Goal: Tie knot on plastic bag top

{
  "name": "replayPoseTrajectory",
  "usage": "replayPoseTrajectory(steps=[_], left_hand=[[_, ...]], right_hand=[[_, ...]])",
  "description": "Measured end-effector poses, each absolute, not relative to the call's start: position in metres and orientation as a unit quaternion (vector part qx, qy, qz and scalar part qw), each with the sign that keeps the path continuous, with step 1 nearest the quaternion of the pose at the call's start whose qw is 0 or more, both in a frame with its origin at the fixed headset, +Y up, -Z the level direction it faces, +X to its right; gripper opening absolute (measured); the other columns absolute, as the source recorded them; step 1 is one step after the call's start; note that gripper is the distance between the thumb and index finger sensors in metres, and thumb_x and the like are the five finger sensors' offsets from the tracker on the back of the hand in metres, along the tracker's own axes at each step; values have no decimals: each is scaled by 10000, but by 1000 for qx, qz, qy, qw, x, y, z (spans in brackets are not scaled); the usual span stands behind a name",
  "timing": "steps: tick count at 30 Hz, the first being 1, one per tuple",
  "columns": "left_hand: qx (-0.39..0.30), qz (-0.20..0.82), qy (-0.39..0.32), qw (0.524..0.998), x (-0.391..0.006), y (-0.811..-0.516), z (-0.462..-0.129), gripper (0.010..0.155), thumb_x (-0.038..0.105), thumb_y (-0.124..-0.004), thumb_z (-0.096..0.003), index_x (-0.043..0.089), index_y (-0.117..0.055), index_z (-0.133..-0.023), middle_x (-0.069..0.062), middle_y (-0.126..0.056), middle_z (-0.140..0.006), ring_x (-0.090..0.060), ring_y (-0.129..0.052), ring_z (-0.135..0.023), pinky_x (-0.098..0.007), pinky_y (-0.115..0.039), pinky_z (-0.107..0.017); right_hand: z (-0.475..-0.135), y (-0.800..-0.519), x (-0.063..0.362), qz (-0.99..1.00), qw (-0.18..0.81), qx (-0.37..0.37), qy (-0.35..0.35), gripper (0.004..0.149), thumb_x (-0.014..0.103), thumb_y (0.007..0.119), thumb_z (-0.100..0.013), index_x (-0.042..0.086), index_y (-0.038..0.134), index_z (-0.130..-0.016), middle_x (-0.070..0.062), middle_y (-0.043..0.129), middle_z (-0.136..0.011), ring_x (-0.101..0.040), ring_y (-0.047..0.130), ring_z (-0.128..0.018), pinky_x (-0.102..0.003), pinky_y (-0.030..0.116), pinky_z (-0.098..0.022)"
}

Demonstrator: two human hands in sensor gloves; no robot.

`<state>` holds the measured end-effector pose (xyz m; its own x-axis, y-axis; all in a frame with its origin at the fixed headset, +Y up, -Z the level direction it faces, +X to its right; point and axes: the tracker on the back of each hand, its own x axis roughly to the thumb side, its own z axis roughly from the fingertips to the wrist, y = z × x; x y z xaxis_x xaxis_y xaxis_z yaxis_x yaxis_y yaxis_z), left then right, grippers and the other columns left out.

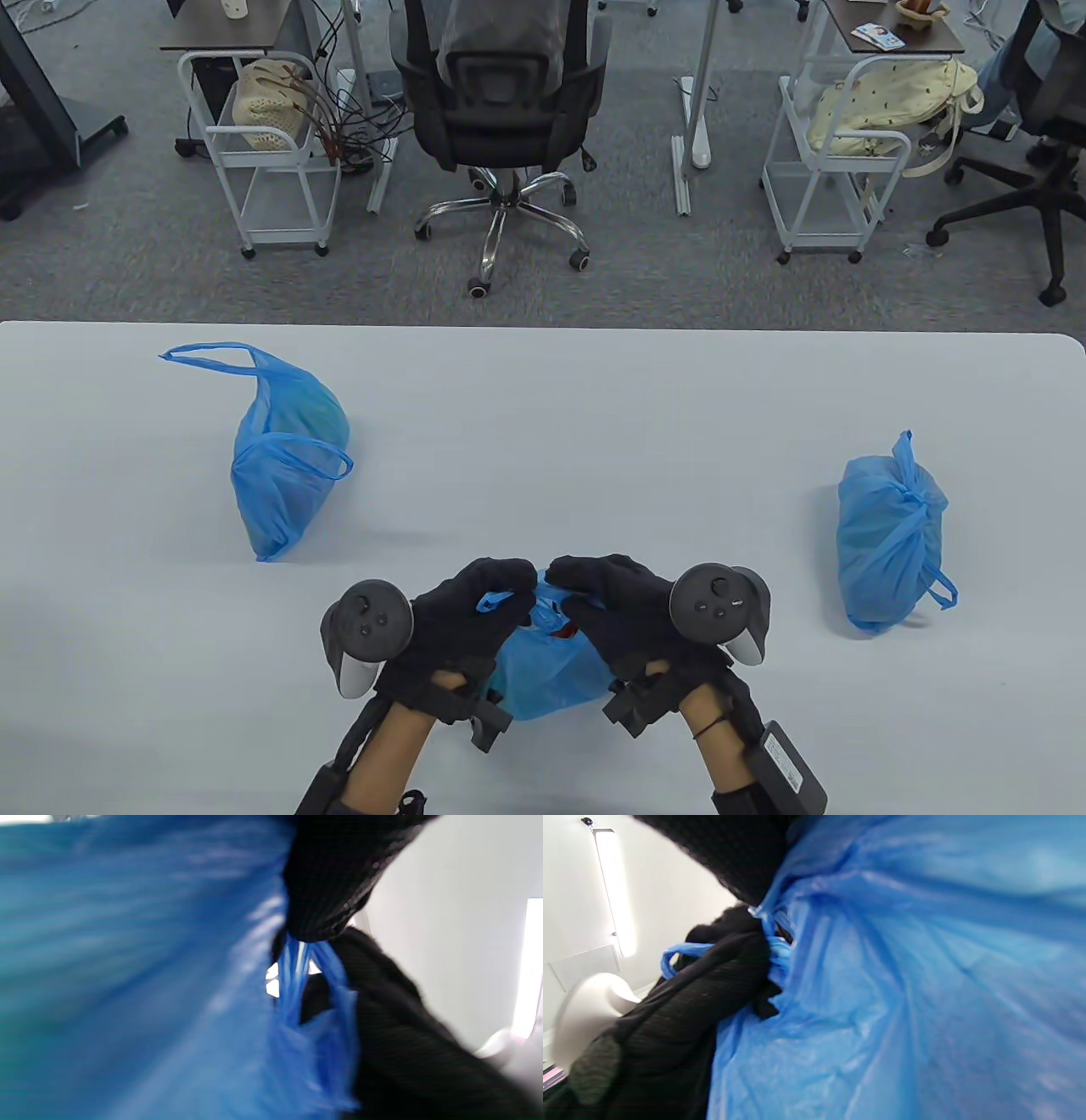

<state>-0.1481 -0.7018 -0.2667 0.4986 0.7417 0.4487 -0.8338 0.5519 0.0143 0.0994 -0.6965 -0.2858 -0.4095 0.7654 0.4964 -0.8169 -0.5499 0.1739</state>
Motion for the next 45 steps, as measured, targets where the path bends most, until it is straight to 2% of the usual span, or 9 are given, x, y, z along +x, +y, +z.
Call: replayPoseTrajectory(steps=[5,9,19,22,26,34,37,41,45], left_hand=[[197,370,-198,886,-138,-694,-255,361,298,-920,-476,324,-863,-831,20,-987,-803,-59,-1112,-464,-425,-729,-752],[197,381,-192,883,-139,-695,-256,360,302,-918,-475,326,-864,-830,24,-991,-799,-42,-1128,-440,-388,-749,-742],[138,492,-194,838,-146,-705,-265,358,304,-896,-487,364,-853,-838,77,-963,-860,-84,-1123,-681,-423,-677,-772],[124,503,-209,829,-146,-706,-265,359,294,-891,-491,379,-854,-838,97,-961,-873,-85,-1116,-713,-417,-661,-783],[108,508,-234,822,-144,-706,-266,355,293,-890,-493,400,-858,-830,120,-961,-881,-77,-1111,-735,-411,-647,-793],[77,509,-257,818,-141,-708,-267,359,300,-866,-511,386,-859,-859,100,-961,-906,-104,-1098,-762,-427,-627,-797],[72,516,-258,813,-141,-709,-268,357,305,-856,-516,387,-865,-863,100,-962,-916,-114,-1090,-776,-432,-621,-797],[73,509,-269,814,-140,-707,-267,353,309,-857,-514,396,-868,-856,112,-965,-912,-104,-1087,-781,-426,-619,-799],[68,493,-282,820,-136,-707,-265,351,311,-856,-516,402,-869,-855,117,-966,-914,-104,-1081,-791,-431,-613,-802]], right_hand=[[-285,-697,97,841,466,272,-47,440,264,853,-464,186,807,-894,-57,981,-706,-375,934,-752,-732,597,-567],[-286,-700,98,837,476,268,-37,443,291,838,-477,179,802,-904,-56,986,-707,-377,934,-759,-730,598,-568],[-292,-714,104,829,527,186,-16,517,351,700,-544,77,676,-981,-37,1040,-619,-357,984,-715,-668,655,-552],[-292,-718,104,833,526,172,-4,546,375,699,-549,79,635,-1003,-54,1001,-694,-383,939,-760,-663,654,-554],[-293,-726,104,812,563,151,21,617,453,717,-548,73,609,-1022,-122,897,-861,-432,845,-847,-673,634,-557],[-291,-717,115,791,596,109,-81,376,354,894,-471,202,856,-812,29,1047,-623,-310,973,-743,-632,710,-531],[-291,-714,116,787,597,121,-99,385,378,897,-467,216,844,-812,21,1031,-643,-342,927,-788,-645,692,-539],[-293,-718,114,779,613,115,-59,455,443,886,-480,221,793,-866,-10,985,-738,-376,871,-838,-654,675,-547],[-289,-717,115,775,617,96,-99,371,400,929,-454,265,838,-787,46,1022,-652,-328,927,-789,-632,706,-537]])
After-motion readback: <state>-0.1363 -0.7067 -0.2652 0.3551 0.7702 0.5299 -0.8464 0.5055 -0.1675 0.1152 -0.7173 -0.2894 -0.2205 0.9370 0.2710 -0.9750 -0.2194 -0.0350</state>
